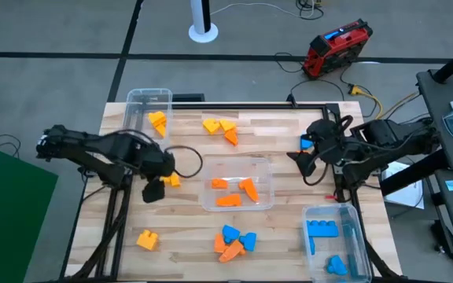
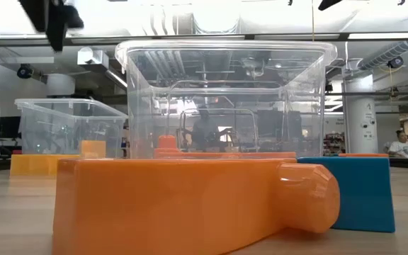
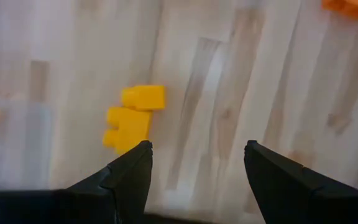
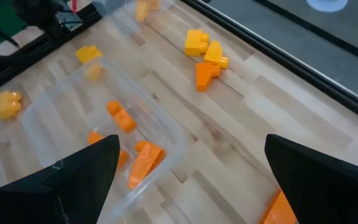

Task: Sort blocks
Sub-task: Put the yellow game piece into the top left transparent bin

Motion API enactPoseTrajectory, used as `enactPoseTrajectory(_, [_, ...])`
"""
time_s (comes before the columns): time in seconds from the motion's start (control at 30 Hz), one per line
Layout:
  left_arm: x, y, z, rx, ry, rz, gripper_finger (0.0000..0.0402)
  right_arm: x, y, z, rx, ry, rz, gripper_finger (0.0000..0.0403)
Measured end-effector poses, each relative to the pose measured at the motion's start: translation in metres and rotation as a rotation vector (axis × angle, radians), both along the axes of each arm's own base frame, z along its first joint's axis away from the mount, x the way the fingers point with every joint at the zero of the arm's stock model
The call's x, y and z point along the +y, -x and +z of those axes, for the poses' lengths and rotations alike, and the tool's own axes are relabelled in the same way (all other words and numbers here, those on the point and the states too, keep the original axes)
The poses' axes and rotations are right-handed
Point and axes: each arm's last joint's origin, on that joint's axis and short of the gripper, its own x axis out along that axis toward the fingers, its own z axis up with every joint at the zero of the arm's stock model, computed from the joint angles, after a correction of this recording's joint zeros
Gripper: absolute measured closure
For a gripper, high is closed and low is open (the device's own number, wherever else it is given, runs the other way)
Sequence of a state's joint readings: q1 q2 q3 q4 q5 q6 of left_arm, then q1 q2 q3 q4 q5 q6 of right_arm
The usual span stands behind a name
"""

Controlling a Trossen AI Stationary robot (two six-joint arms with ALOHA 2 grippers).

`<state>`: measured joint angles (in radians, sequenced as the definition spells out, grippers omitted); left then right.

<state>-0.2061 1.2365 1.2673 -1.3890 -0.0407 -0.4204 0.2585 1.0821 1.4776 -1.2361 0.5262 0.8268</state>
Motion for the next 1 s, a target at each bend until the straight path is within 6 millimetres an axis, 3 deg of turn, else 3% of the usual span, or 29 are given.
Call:
enactPoseTrajectory(0.2, [0.002,0.002,-0.051,0.058,-0.036,-0.105,0.0171,-0.004,-0.002,0.001,-0.021,-0.005,-0.022,0.0009])
enactPoseTrajectory(0.6, [0.025,0.012,-0.114,0.145,-0.028,-0.169,0.0171,-0.019,-0.004,0.001,-0.018,-0.001,-0.100,0.0009])
enactPoseTrajectory(0.77, [0.034,0.016,-0.128,0.156,-0.033,-0.183,0.0171,-0.026,-0.005,0.001,-0.016,0.001,-0.135,0.0009])
enactPoseTrajectory(1.0, [0.049,0.012,-0.123,0.112,-0.057,-0.172,0.0171,-0.031,-0.005,0.000,-0.014,0.004,-0.160,0.0009])
